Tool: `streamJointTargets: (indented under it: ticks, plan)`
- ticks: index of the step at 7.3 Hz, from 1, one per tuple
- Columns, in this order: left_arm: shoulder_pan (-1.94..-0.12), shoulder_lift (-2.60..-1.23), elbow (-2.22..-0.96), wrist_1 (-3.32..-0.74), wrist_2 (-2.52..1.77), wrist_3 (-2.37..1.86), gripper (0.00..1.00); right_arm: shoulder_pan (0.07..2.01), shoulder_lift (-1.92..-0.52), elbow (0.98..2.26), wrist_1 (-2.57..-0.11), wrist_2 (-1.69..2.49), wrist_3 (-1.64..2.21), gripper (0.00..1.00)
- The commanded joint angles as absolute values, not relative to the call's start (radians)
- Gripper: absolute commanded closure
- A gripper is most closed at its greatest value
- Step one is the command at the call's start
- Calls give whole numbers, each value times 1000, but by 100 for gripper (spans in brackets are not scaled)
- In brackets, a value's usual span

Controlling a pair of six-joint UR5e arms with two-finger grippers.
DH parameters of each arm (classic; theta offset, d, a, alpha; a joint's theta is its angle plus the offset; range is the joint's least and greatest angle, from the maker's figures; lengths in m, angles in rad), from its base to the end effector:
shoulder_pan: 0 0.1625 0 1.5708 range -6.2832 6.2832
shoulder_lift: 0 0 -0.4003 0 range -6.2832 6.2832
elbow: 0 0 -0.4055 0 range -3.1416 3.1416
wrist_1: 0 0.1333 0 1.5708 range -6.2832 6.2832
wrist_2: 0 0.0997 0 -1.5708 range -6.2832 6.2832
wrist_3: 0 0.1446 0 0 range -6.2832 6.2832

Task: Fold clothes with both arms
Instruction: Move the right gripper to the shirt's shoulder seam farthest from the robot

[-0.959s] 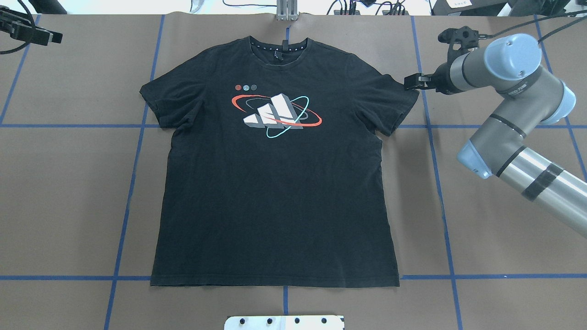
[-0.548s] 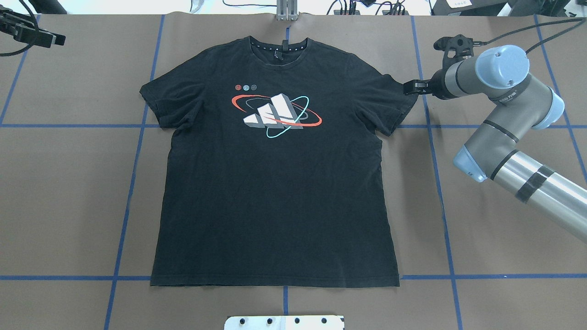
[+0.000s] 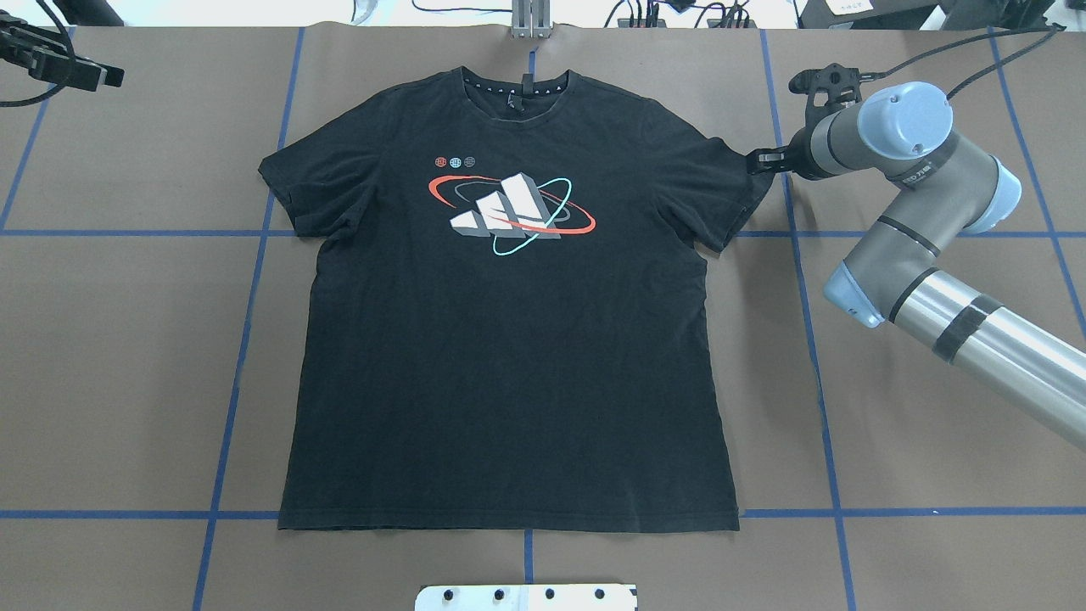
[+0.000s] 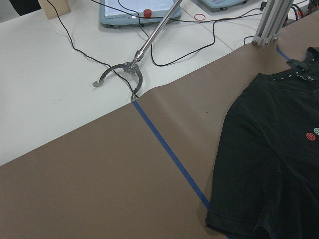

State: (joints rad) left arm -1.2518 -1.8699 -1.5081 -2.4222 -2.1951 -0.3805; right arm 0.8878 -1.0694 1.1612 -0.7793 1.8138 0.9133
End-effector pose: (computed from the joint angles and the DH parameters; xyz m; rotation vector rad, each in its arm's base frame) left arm 0.1614 -0.6443 0.4162 0.7938 0.8854 0.2851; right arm -0.4082 -0.6578 0.4884 0.4509 -0.7877 0.1070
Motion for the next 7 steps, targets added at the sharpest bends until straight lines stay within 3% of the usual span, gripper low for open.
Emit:
streamJointTargets:
  ticks: [1,3,5,7]
  plan:
    - [-1252,-1870,-1506,-2422,-2195,-380,0,888,-1063,1150,-779,1812,902,47]
    - [-1252,-1870,-1506,-2422,-2195,-380,0,888,-1065,1152,-769,1812,904,49]
    - [-1252,-1870,-1506,-2422,-2195,-380,0,884,-1066,1155,-765,1812,905,64]
    - [-1252,-1868,-1508,-2424,-2195,-380,0,877,-1074,1161,-764,1812,905,64]
